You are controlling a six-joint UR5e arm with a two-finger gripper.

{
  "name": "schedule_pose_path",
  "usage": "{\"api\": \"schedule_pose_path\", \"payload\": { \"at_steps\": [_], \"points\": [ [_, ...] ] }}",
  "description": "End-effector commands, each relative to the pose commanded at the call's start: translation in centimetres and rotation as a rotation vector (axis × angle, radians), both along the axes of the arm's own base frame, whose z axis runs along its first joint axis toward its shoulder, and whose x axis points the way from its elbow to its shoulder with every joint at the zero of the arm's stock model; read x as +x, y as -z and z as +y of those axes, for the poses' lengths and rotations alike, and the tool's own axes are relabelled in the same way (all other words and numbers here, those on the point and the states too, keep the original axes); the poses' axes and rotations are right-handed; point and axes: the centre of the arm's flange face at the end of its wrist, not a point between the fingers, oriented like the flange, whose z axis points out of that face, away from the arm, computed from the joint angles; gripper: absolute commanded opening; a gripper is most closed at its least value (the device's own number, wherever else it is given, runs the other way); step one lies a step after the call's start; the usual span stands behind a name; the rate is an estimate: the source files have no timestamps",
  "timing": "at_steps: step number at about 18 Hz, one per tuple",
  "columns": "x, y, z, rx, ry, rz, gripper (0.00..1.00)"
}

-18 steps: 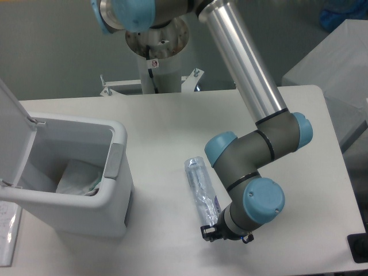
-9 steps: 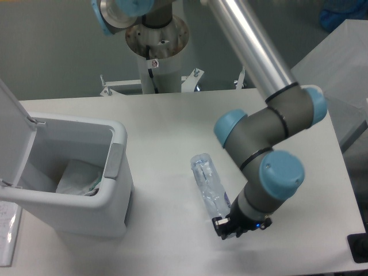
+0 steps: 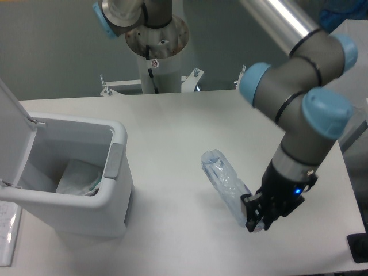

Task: Place the trash in the trash can
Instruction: 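Lift the water bottle off the table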

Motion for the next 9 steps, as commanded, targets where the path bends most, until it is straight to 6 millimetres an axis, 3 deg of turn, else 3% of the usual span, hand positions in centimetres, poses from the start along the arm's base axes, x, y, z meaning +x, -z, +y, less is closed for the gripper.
{"api": "schedule_pose_path", "payload": {
  "at_steps": [9],
  "points": [
    [4.5, -11.2, -0.2, 0.334, 0.107, 0.146, 0.09]
  ]
}}
